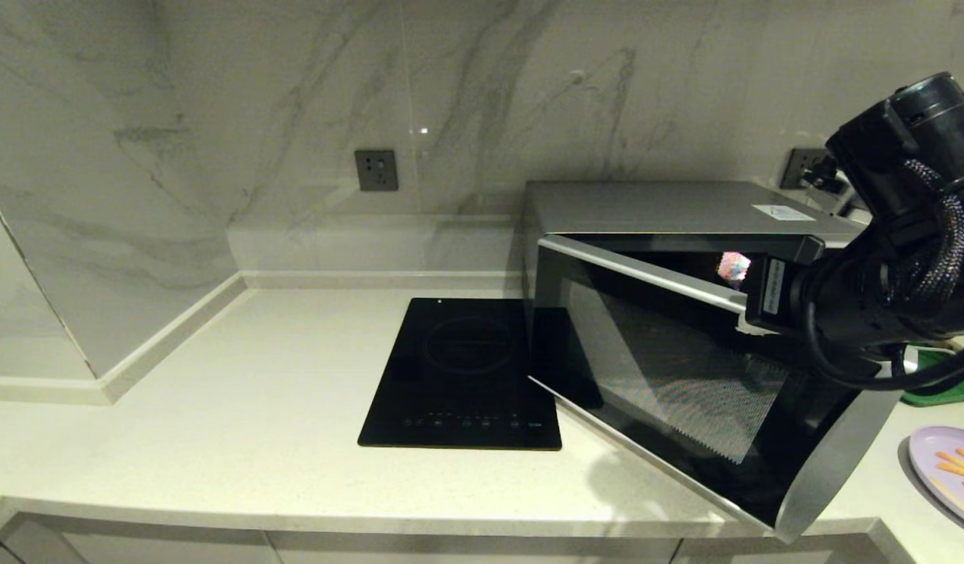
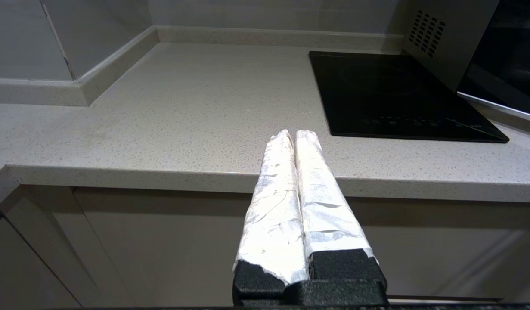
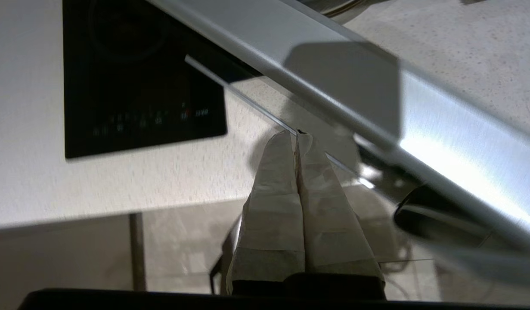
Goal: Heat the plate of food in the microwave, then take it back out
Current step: Close the microwave oven
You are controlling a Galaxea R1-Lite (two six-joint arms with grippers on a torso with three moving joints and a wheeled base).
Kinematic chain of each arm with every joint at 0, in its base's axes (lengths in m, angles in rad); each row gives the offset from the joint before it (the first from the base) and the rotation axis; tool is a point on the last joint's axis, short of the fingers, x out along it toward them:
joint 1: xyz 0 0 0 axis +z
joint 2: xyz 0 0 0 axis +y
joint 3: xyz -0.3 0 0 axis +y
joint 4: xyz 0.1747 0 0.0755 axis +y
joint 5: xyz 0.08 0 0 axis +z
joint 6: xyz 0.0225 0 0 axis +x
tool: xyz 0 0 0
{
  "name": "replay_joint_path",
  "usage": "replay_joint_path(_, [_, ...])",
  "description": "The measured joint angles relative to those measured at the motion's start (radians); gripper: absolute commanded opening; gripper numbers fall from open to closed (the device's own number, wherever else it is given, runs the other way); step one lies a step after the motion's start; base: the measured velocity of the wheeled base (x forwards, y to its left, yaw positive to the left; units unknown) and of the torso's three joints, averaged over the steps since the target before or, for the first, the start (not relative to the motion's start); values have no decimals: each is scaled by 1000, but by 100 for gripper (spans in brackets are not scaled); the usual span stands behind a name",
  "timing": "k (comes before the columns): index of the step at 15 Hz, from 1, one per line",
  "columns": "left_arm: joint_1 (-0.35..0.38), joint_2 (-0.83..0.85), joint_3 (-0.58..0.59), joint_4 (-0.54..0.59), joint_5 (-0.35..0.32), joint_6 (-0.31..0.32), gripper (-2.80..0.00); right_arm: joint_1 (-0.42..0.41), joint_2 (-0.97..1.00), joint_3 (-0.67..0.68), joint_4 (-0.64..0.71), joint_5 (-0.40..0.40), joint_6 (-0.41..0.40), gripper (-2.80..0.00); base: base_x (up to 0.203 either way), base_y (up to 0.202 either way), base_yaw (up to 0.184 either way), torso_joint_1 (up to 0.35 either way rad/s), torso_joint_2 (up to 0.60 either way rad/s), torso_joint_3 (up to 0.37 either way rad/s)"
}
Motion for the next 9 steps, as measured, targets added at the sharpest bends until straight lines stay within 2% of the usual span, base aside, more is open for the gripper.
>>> replay_joint_path(5, [0, 0, 0, 0, 0, 0, -280, -185, 64, 27, -53, 4, 93, -280, 0, 0, 0, 0, 0, 0])
replay_joint_path(9, [0, 0, 0, 0, 0, 0, -280, -321, 134, 45, -170, 9, 103, -280, 0, 0, 0, 0, 0, 0])
